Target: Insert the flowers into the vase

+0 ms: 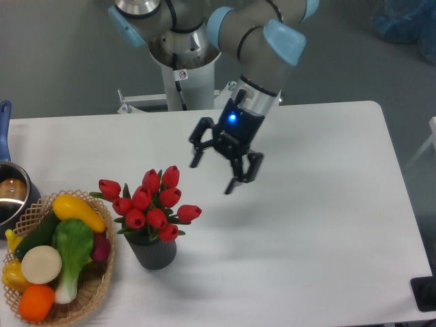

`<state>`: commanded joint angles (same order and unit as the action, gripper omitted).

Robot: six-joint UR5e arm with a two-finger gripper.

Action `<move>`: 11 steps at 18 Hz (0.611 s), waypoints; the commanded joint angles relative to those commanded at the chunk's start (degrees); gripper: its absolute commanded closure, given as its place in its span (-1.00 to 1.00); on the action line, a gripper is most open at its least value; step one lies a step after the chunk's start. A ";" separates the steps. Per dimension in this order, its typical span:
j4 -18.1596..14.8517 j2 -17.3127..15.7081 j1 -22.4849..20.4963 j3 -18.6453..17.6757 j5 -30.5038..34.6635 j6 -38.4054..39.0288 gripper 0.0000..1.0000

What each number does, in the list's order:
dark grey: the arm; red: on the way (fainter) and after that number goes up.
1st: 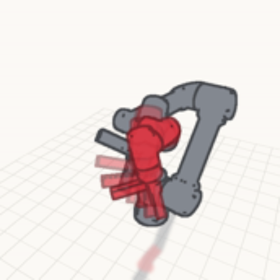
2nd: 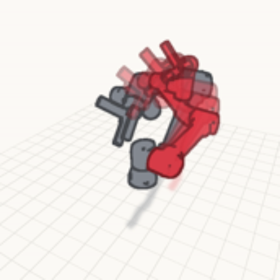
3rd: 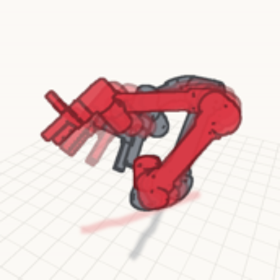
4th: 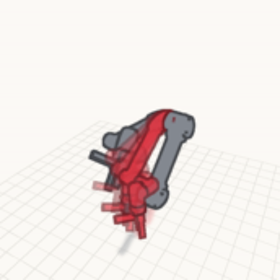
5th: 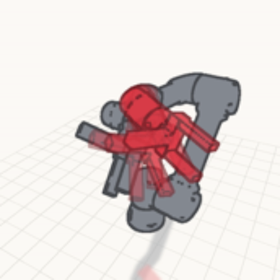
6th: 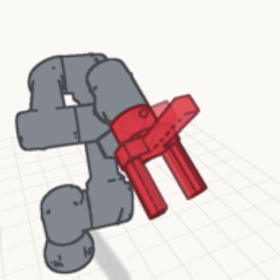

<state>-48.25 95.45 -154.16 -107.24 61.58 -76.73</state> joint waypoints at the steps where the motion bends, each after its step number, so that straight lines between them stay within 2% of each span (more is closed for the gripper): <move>1: -0.09 0.26 -0.35 0.97 4.03 -0.09 -1.00; 3: -0.18 0.62 -1.84 1.85 10.20 -0.17 -1.00; 4: -0.18 0.88 -2.63 2.20 10.66 -0.17 -1.00; 7: -0.44 4.73 -4.04 4.66 11.63 -0.17 -1.00; 11: -0.53 7.46 -3.70 6.78 21.45 -0.17 -1.00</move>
<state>-48.78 102.91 -157.85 -100.46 83.03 -76.90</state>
